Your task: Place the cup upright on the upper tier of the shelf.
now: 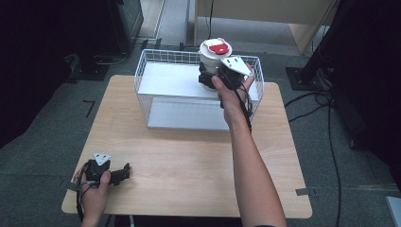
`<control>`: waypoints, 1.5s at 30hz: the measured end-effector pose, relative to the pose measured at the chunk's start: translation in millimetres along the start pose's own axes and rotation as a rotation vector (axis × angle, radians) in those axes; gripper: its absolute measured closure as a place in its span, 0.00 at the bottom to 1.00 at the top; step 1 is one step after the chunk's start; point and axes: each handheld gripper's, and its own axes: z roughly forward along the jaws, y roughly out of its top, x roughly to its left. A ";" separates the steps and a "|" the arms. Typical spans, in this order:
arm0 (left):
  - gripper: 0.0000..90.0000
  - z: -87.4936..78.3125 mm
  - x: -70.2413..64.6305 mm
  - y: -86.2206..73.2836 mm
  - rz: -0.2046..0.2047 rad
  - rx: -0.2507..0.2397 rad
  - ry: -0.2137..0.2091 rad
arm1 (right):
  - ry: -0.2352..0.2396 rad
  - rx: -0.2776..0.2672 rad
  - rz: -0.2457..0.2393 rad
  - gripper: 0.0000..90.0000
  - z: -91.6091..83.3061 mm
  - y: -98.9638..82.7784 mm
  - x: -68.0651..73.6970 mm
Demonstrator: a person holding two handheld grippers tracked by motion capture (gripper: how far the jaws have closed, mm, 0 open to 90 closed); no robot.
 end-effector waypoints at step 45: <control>0.00 -0.3 0.3 0.1 0.005 0.004 0.001 | 0.072 0.026 -0.044 0.00 -115.1 -73.3 -31.3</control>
